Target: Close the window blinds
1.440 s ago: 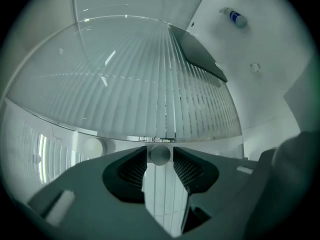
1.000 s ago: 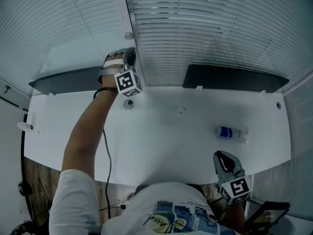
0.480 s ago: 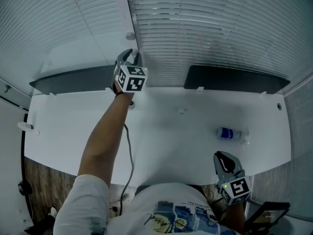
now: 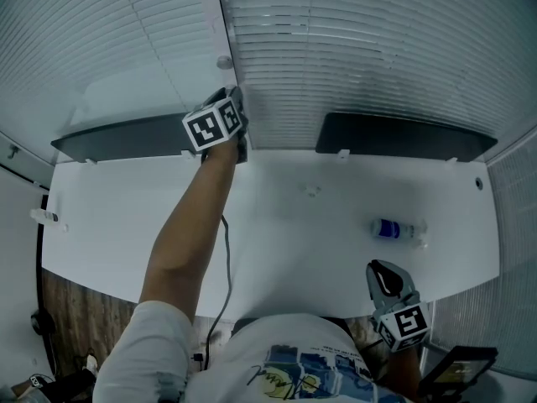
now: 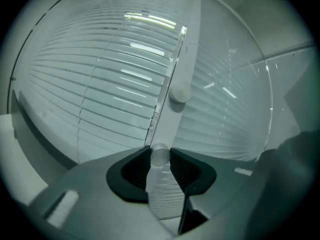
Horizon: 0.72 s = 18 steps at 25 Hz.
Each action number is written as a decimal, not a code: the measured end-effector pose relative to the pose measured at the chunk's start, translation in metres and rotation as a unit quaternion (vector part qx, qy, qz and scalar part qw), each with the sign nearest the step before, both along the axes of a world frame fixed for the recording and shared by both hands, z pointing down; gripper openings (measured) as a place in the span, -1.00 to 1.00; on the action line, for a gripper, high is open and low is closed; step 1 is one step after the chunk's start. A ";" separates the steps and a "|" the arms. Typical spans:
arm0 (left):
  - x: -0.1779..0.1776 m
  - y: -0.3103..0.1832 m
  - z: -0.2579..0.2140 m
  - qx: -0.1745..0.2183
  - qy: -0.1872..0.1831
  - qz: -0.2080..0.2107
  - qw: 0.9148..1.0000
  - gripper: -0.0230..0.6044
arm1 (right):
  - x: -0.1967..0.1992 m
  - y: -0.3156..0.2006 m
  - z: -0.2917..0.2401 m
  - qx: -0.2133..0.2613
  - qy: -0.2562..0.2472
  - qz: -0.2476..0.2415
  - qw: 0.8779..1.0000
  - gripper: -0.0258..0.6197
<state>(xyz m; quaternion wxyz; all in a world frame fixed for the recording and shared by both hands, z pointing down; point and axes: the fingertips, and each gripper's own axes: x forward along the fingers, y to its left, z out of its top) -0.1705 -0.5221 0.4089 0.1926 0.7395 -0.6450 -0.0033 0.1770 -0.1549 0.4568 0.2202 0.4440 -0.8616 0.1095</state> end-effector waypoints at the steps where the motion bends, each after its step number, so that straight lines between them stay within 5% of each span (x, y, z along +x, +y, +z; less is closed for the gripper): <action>1: 0.000 0.000 0.000 0.000 0.001 0.004 1.000 -0.52 | 0.000 0.000 0.000 0.001 0.000 -0.001 1.000 -0.86; 7: 0.002 0.002 -0.007 0.015 -0.142 0.017 0.990 -0.51 | 0.000 0.000 -0.002 0.003 0.001 -0.003 1.000 -0.86; 11: 0.006 0.004 -0.014 0.036 -0.240 0.037 0.969 -0.37 | 0.001 0.000 -0.002 0.002 0.002 -0.001 1.000 -0.86; 14: 0.012 0.010 -0.013 0.052 -0.358 0.064 0.930 -0.35 | 0.000 0.000 -0.003 0.005 0.001 -0.003 1.000 -0.86; 18: 0.021 0.014 -0.005 0.072 -0.525 0.106 0.841 -0.35 | 0.000 0.002 -0.002 0.003 0.000 -0.003 1.000 -0.86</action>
